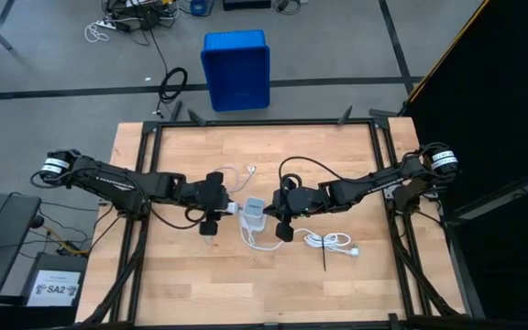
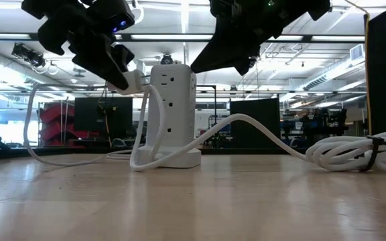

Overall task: Insert USB
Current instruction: Insert the white charger adapter into the white outlet extension

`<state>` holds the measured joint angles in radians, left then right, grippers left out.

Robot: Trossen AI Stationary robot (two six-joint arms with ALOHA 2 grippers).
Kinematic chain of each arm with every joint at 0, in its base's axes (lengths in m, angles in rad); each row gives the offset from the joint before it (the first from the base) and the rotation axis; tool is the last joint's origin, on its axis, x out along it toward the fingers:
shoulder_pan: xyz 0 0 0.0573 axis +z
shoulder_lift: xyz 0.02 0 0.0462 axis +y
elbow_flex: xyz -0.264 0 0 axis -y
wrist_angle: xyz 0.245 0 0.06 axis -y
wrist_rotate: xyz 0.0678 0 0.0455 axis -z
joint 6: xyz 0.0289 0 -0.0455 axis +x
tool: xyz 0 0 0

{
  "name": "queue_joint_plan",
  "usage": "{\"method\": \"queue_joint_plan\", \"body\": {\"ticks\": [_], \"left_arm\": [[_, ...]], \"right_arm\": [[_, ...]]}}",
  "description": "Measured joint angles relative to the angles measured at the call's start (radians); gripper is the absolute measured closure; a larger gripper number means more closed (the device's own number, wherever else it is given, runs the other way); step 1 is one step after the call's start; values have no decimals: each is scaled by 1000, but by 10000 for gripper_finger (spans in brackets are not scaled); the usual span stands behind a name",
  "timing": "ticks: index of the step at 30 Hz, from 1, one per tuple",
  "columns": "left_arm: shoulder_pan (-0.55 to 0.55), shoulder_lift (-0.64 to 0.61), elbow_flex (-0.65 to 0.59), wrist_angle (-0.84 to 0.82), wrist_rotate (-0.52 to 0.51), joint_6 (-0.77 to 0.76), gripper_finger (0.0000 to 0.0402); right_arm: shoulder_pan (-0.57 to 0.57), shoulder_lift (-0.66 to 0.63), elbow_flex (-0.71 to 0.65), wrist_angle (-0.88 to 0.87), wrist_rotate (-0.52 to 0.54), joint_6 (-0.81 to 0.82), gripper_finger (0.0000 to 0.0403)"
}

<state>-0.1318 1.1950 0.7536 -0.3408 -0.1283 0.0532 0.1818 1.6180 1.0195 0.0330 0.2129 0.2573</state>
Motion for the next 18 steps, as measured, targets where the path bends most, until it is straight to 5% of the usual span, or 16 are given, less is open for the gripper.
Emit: {"method": "queue_joint_plan", "body": {"ticks": [18], "left_arm": [[-1, 13, 1, -26, 22, -5, 273]], "right_arm": [[-12, 0, 0, -51, 37, 11, 402]]}}
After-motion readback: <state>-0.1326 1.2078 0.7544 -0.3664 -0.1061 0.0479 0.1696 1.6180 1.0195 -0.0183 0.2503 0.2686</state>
